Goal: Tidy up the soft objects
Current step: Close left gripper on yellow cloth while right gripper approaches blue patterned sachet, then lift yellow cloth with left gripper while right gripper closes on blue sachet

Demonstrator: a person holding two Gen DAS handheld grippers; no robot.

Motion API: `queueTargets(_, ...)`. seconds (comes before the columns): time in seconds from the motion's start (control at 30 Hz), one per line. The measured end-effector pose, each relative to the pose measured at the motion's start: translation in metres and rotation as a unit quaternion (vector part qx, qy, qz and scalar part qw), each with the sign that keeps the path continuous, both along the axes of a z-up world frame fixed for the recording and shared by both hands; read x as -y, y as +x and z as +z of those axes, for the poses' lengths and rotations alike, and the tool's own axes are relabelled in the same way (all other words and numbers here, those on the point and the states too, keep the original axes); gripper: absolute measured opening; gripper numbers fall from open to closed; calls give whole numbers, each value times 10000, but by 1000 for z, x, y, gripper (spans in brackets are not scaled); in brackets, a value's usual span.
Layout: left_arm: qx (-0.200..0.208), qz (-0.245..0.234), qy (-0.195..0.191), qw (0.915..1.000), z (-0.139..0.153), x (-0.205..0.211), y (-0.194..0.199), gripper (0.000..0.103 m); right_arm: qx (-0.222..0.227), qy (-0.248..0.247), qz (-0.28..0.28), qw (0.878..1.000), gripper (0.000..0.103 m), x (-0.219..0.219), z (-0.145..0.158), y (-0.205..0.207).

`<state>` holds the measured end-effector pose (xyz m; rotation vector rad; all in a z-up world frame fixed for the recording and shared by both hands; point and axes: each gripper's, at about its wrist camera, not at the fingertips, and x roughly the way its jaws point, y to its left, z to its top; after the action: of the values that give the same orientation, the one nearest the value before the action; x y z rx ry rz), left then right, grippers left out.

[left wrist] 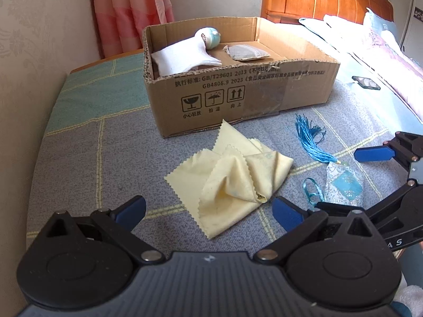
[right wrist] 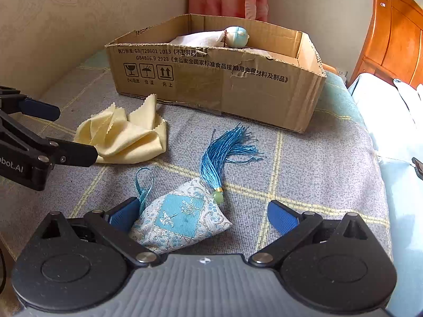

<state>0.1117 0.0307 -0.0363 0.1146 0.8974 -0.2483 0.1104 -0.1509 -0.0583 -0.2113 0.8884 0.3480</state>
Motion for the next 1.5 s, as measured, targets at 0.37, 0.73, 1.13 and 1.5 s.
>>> queueTargets(0.37, -106, -64, 22, 9999, -20, 7, 15, 102, 191, 111, 206, 9995, 103, 5, -2, -5)
queueTargets(0.73, 105, -198, -29, 9997, -19, 38, 36, 84, 252, 143, 318, 9991, 103, 7, -1, -6)
queueTargets(1.13, 212, 1, -276, 9994, -8, 23, 23, 21, 247, 137, 313, 9991, 103, 7, -1, -7)
queueTargets(1.5, 436, -25, -141, 9989, 8, 10, 16, 13, 275, 125, 517, 9982, 103, 1, 2, -17)
